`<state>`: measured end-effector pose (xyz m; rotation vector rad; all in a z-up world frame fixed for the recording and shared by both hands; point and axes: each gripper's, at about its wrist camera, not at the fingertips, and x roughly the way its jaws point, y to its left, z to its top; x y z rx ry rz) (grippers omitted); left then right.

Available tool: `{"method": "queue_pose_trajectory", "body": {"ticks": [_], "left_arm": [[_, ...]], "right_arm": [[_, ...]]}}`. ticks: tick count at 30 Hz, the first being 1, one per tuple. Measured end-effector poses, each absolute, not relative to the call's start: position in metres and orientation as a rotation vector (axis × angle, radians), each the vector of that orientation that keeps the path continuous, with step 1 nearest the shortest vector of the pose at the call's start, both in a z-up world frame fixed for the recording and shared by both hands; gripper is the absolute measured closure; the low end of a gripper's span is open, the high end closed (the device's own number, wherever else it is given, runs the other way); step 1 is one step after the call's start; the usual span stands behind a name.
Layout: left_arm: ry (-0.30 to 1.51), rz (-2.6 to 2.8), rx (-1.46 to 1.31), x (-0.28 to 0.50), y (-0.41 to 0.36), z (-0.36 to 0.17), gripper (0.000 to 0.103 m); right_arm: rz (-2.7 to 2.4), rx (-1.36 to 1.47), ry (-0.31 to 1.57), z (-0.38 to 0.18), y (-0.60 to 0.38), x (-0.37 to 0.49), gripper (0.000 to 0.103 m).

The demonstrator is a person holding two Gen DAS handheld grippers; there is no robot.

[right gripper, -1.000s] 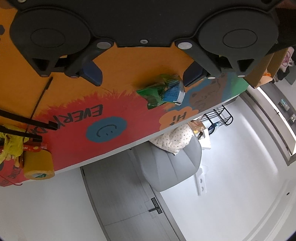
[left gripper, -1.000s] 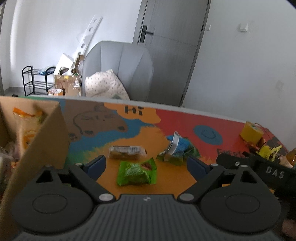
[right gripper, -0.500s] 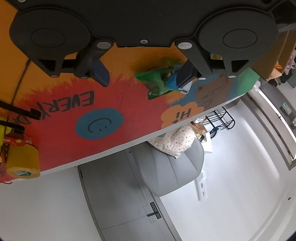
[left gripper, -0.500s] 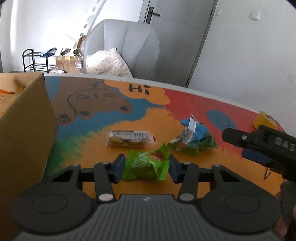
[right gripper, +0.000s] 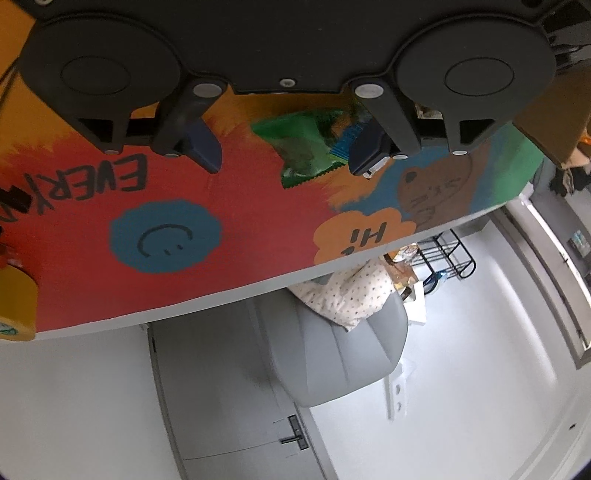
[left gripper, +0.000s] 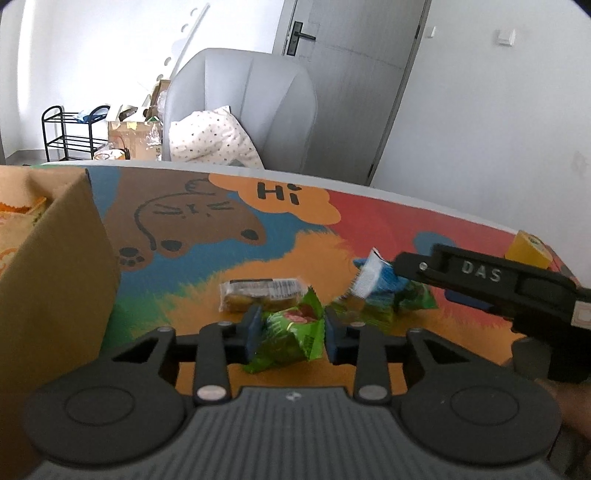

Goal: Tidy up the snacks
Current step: 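Grasp the green red-dotted packet with the left gripper while the right gripper grasps a green wrapper, then carry both held green packets over the cardboard box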

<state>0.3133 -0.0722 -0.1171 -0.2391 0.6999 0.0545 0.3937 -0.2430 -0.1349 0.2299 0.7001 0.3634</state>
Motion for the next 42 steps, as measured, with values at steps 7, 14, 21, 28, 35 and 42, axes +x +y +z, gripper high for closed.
{"method": "queue_pose_trajectory", "body": {"ticks": [7,14,21,28,35,42], "left_arm": [[0.724,0.079,-0.223,0.314,-0.075,-0.126,0.042],[0.709,0.069,-0.219,0.308,-0.077,-0.124,0.064],[0.707,0.040,-0.218,0.294,-0.084,-0.119,0.070],[0.695,0.017,-0.217,0.276,-0.088,-0.114,0.074],[0.690,0.000,-0.234,0.262,-0.087,-0.108,0.077],[0.648,-0.014,-0.248,0.246,-0.084,-0.092,0.077]], "right_arm": [[0.394,0.194,0.713,-0.136,-0.241,0.386,0.071],[0.383,0.223,0.713,-0.136,-0.259,0.361,0.074],[0.369,0.236,0.724,-0.135,-0.272,0.335,0.079],[0.374,0.245,0.723,-0.133,-0.278,0.309,0.079],[0.374,0.264,0.689,-0.123,-0.283,0.291,0.079],[0.379,0.253,0.650,-0.105,-0.275,0.280,0.079]]}}
